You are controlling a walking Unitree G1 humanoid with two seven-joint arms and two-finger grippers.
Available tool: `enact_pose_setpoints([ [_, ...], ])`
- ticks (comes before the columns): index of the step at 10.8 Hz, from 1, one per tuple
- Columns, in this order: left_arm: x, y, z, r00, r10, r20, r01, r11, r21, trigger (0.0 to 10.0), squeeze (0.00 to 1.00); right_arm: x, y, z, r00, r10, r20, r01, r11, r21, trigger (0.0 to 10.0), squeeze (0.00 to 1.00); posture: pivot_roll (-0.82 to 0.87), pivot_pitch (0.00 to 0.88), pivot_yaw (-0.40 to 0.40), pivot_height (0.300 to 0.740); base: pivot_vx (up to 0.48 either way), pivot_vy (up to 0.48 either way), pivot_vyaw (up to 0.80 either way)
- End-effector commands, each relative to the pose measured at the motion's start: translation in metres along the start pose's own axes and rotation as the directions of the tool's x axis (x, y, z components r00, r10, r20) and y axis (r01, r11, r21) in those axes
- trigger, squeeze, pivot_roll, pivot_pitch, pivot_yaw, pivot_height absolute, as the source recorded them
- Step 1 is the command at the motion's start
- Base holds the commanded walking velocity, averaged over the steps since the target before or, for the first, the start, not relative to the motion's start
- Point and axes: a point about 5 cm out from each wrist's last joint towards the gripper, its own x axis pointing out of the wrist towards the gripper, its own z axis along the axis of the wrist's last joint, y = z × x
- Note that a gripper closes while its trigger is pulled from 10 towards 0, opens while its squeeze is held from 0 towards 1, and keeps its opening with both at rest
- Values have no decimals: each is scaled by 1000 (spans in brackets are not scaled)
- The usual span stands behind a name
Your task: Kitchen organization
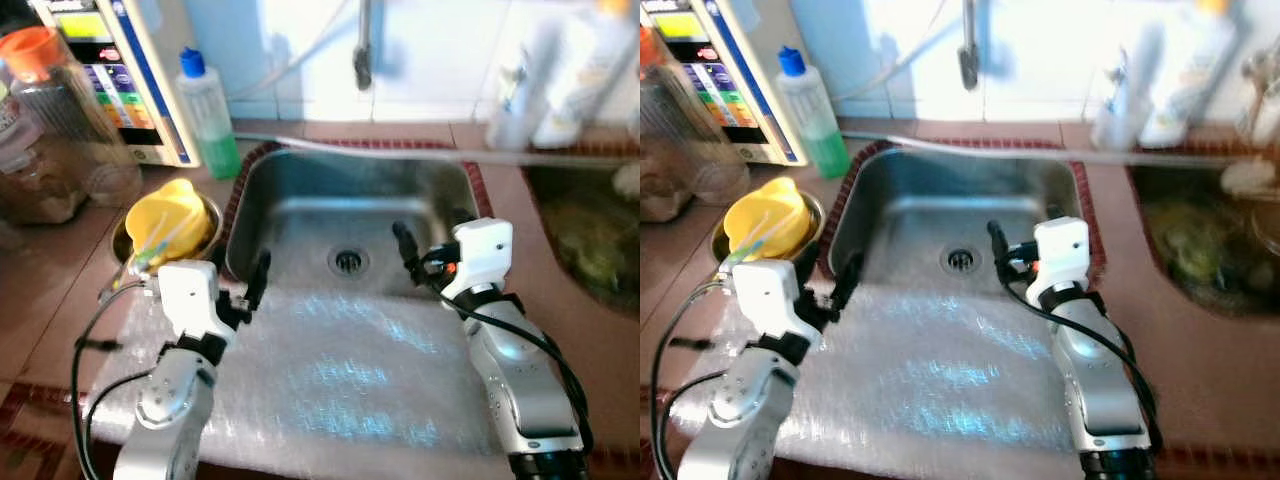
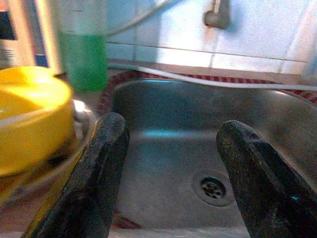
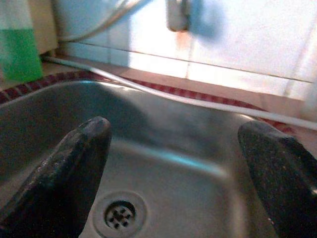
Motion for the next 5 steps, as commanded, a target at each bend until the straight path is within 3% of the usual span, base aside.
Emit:
enact_pose_setpoints([
  [1,-7,8,-3,999,28,-25,-28,1000,3,10000,0,-1,8,1,1000,27,6,-27,1000,2,10000,0,-106,141,61,740,0,0,0],
  [5,-4,10,0,999,29,-22,-28,1000,12,10000,0,-2,9,1,1000,27,11,-27,1000,-7,10000,0,-110,137,65,740,0,0,0],
])
